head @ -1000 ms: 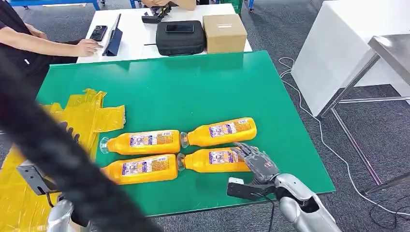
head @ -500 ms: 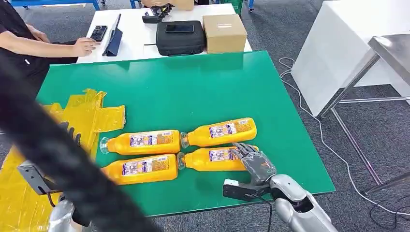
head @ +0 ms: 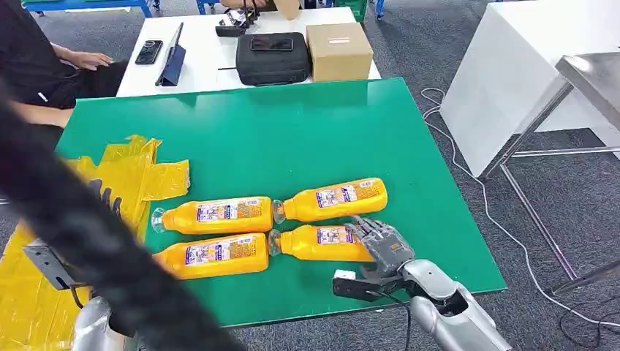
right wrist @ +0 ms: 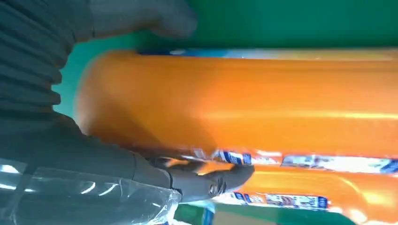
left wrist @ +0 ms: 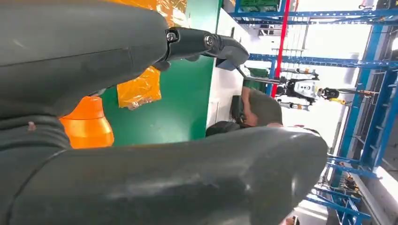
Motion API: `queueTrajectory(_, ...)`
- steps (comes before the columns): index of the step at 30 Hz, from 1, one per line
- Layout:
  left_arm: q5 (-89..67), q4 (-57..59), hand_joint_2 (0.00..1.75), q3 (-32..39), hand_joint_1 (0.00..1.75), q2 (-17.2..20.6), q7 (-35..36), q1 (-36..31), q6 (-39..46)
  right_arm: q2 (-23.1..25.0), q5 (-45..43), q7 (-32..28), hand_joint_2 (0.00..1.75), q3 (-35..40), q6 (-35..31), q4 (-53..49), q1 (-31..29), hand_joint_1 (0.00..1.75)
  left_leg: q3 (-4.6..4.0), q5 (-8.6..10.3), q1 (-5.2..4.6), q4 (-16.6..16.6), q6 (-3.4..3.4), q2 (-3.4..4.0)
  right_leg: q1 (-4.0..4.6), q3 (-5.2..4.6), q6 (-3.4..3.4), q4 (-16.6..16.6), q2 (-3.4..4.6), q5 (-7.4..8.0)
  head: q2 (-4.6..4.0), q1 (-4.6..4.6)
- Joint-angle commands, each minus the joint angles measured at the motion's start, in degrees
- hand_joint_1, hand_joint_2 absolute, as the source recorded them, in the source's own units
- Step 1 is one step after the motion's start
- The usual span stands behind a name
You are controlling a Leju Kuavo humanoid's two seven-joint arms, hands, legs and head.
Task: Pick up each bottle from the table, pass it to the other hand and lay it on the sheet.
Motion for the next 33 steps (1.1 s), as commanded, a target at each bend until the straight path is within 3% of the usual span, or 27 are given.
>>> queueTrajectory(1, 0.4, 3.7, 0.00, 0.7, 0.00, 0.4, 0.3, -1.8, 0.2, 1.1, 0.9, 0.9, 1.75, 2.4, 2.3, 3.9, 3.0, 1.75, 0.26, -0.06, 0.06, -0.1, -0.08, -0.14, 0.06, 0.32, -0.01, -0.2, -0.20, -0.09, 0.00, 0.00)
queueTrajectory(17, 1.6, 0.8, 0.00, 1.6, 0.00, 0.6, 0.4, 0.6, -1.0, 3.2, -1.5, -1.8, 1.75, -2.2, -2.2, -3.8, 6.7, 1.75, 0.45, -0.17, 0.03, -0.1, 0.01, -0.05, 0.03, 0.50, 0.11, -0.1, -0.07, -0.18, 0.00, 0.00)
queueTrajectory(21, 1.9, -0.6, 0.00, 1.2, 0.00, 0.5, 0.7, 2.1, -2.4, 5.2, -20.1, -14.0, 1.75, -9.3, -4.9, -14.3, 6.9, 1.75, 0.43, -0.26, -0.02, 0.0, -0.01, -0.01, -0.02, 0.44, 0.10, 0.0, -0.07, -0.26, 0.00, 0.00)
queueTrajectory(24, 1.5, -1.9, 0.00, 0.9, 0.00, 0.3, 1.0, 3.0, -2.6, 6.4, -22.2, -13.5, 1.75, -11.4, -4.4, -18.3, 5.0, 1.75, 0.21, -0.26, -0.07, 0.0, 0.00, 0.15, -0.08, 0.21, 0.11, 0.1, 0.10, -0.22, 0.00, 0.00)
queueTrajectory(33, 1.4, -1.9, 0.00, 1.0, 0.00, 0.3, 1.1, 2.9, -2.6, 6.6, -22.1, -14.1, 1.75, -11.1, -4.6, -17.2, 5.3, 1.75, 0.10, -0.18, -0.02, 0.0, 0.05, 0.04, -0.02, 0.16, 0.13, 0.0, 0.01, -0.17, 0.00, 0.00)
